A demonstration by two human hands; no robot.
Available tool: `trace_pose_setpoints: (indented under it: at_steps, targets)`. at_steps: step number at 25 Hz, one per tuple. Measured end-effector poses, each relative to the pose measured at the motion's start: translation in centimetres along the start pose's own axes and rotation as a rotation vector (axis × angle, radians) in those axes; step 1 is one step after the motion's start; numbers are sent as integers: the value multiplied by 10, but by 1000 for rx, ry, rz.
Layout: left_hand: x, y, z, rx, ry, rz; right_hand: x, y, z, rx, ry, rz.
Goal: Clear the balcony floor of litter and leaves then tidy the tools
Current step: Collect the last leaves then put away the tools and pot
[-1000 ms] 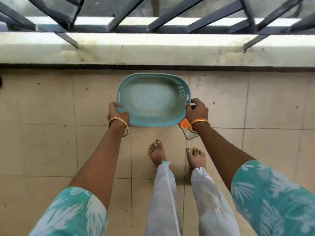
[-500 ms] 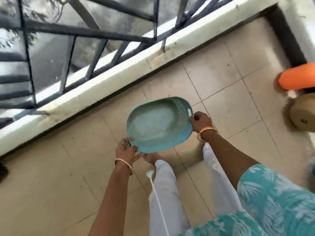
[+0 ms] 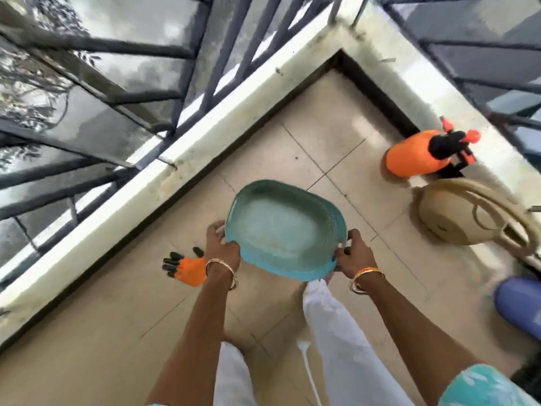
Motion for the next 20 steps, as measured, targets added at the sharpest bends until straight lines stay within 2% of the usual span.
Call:
trace_pose_setpoints:
  at_steps: [6,12,15,20]
  targets:
    - [19,-162,58,-223,276,-142,60,96,-4,283,-151,99]
    - [55,-266,80,-124,435,-442,139,146,-21,453,-227,158]
    - [101,-296,95,-98,451,-505,190,165,-25,522,-246,176]
    - [177,-338,124,-81,405,-477,284,183,-38,543,-253,199]
Point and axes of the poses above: each hand's wrist, its own x-axis towards the middle knuckle, its own y-axis out of the back of the hand, z = x × y, the point moved 5 cm from there along x, towards the middle knuckle, and after that the axes turned 10 degrees about -z, right-handed, at the moved point
